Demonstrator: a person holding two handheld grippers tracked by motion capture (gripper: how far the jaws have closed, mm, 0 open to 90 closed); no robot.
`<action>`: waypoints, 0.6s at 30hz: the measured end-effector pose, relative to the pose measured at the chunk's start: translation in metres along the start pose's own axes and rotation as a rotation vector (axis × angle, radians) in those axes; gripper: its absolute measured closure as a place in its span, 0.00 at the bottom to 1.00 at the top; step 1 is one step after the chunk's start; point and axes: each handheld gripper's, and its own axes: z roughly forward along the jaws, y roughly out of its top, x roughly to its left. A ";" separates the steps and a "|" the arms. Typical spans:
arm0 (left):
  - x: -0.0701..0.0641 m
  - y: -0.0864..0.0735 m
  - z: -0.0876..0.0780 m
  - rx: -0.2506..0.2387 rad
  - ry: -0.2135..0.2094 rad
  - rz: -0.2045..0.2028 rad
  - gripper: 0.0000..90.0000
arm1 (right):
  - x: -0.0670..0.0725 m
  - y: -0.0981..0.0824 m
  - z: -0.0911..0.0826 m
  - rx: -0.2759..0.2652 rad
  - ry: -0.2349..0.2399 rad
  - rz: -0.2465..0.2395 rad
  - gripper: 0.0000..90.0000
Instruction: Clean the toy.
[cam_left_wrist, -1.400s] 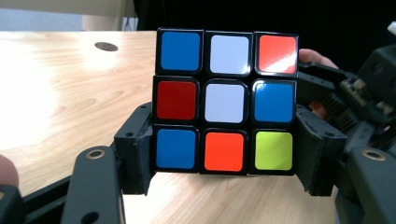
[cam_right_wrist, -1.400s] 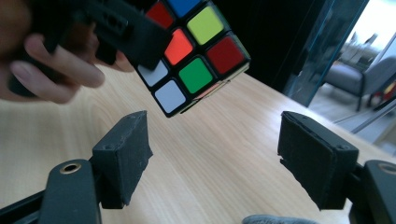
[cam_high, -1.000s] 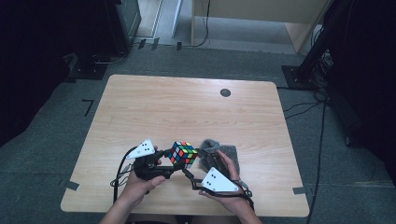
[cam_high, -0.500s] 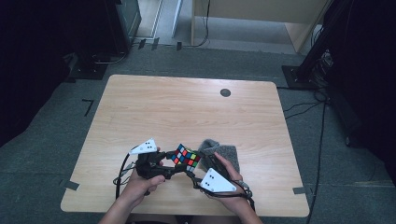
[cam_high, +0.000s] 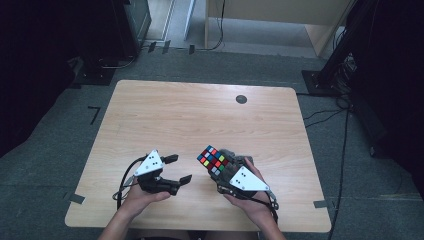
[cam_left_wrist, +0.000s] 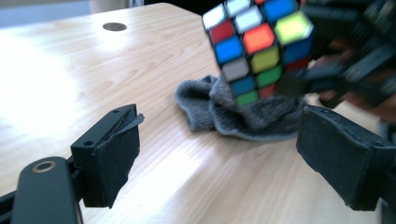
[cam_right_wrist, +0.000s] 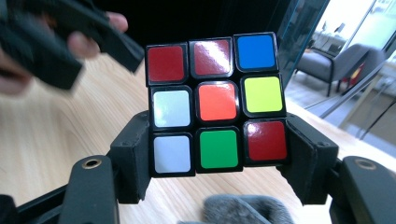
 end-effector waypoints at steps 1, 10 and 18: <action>-0.003 0.000 0.001 0.006 0.014 0.036 0.15 | 0.000 0.002 -0.001 -0.002 0.008 0.022 0.38; -0.022 -0.003 0.006 0.006 0.084 0.226 0.16 | 0.007 0.022 -0.004 0.038 0.087 0.223 0.38; -0.039 -0.006 0.013 0.003 0.170 0.376 0.16 | 0.015 0.032 -0.002 0.101 0.121 0.320 0.38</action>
